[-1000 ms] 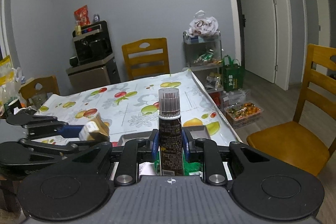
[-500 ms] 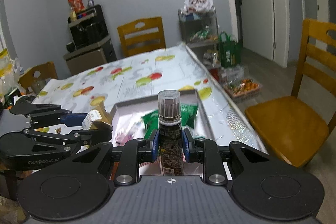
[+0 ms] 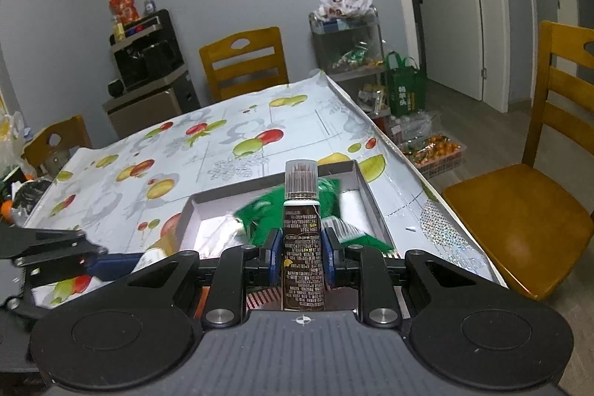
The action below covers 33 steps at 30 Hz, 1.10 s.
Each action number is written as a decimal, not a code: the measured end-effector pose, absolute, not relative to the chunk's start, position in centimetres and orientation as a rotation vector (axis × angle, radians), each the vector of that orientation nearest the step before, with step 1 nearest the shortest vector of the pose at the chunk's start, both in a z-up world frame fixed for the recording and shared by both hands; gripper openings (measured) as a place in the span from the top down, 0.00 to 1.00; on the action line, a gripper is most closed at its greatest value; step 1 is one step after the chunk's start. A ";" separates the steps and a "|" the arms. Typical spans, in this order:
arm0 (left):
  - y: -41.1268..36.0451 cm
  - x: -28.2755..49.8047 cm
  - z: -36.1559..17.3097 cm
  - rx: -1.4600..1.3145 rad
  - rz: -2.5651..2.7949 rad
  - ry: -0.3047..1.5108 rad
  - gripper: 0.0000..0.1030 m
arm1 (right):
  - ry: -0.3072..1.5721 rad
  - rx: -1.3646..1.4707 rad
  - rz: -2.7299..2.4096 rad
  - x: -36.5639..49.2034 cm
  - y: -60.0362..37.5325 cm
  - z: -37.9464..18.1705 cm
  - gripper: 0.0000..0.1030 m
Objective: Organize snacks
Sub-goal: 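Carry the cookie with the left gripper while the right carries the brown tube over the box, then lower the cookie into the box and open the left gripper while the right releases the tube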
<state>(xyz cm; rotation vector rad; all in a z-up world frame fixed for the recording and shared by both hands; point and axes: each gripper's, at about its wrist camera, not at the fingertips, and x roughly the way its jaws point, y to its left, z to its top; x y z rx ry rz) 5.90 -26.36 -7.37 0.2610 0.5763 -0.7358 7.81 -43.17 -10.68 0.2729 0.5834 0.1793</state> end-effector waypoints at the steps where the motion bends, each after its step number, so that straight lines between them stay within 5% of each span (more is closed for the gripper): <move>1: -26.4 5.9 -7.4 0.261 -0.735 0.576 0.66 | 0.580 0.273 0.179 8.0 -43.1 -10.7 0.76; 33: -26.4 6.2 -8.5 0.287 -0.743 0.597 0.66 | 0.577 0.412 0.262 4.7 -45.0 -8.4 0.77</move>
